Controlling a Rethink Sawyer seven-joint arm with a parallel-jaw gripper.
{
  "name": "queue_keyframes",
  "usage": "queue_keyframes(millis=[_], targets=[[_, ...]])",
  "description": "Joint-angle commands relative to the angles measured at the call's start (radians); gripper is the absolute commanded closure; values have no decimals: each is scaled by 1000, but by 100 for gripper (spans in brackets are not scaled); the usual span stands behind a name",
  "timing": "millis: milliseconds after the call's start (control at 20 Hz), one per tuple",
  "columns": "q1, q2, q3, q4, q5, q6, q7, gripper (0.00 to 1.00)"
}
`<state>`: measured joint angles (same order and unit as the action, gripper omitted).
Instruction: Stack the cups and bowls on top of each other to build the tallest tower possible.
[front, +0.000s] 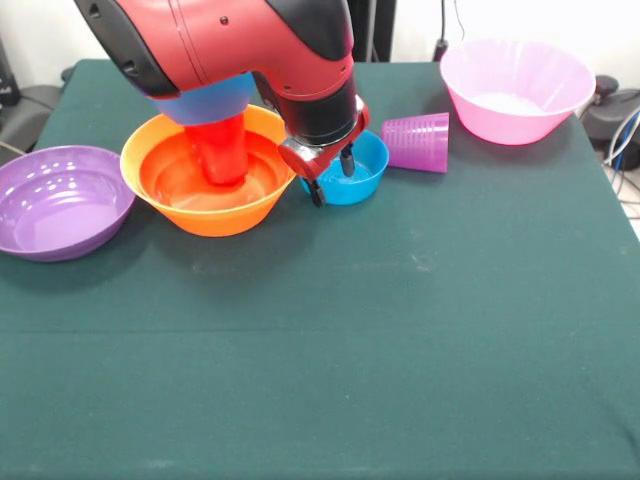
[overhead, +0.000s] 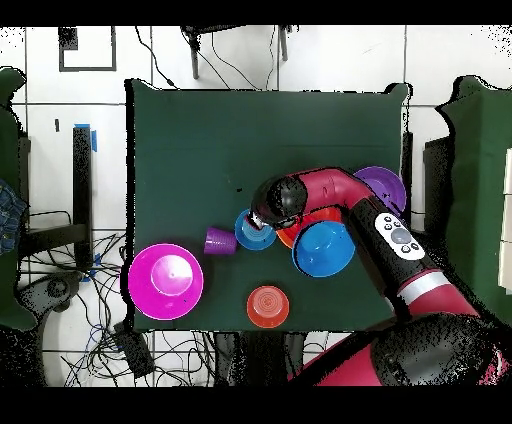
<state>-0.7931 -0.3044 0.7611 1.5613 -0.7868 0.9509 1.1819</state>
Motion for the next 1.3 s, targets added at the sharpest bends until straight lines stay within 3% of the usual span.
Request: queue_keyframes(millis=[50,400,1300], targets=[[16,47,-37,34,-123,-58,-259,0],[5,30,-37,73,-126,-79,-238,0],[25,32,-23,51,-99,-85,-197,0]])
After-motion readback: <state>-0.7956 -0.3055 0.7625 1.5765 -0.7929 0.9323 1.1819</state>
